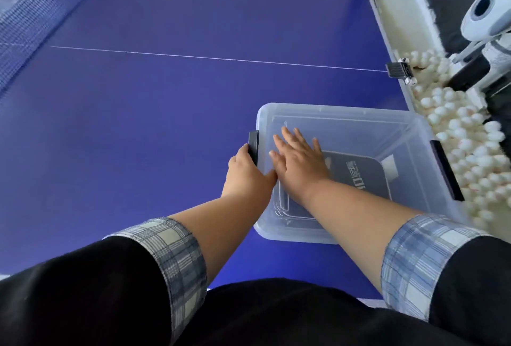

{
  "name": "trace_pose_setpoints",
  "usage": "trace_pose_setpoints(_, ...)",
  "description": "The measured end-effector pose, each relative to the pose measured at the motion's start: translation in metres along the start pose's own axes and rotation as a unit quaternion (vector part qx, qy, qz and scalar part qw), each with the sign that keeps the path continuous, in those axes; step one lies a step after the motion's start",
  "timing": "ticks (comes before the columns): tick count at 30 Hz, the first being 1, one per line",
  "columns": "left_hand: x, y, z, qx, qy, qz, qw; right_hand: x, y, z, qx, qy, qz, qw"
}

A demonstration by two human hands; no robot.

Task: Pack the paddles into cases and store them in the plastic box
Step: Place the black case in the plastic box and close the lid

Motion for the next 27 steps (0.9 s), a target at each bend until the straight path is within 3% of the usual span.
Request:
trace_pose_setpoints(6,-0.009,-0.006,-0.006,-0.027,0.042,0.061,0.997,0.003,-0.002,0.0,-0.012,0.011,0.001,1.0)
trace_pose_setpoints(17,-0.007,-0.007,-0.027,-0.094,0.059,0.006,0.994,-0.002,-0.005,-0.003,-0.014,0.011,0.023,1.0)
trace_pose_setpoints(21,-0.01,-0.01,-0.028,-0.066,0.092,0.043,0.993,-0.007,-0.001,-0.004,-0.072,-0.003,0.028,0.997)
trace_pose_setpoints(24,0.0,-0.006,-0.031,-0.133,0.052,0.084,0.986,-0.002,0.016,-0.008,-0.169,-0.034,0.024,0.985)
trace_pose_setpoints(27,0.01,0.009,-0.034,-0.169,0.01,0.073,0.983,0.023,0.045,-0.019,-0.258,-0.077,-0.029,0.963)
Point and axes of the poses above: each hand's wrist, its own x-axis away from the middle knuckle, its own y-axis out of the back of the hand, z = x × y, the point moved 8 cm from there along -x, towards the middle knuckle, and after that the axes turned 8 degrees about -x, right-handed, at the moved point
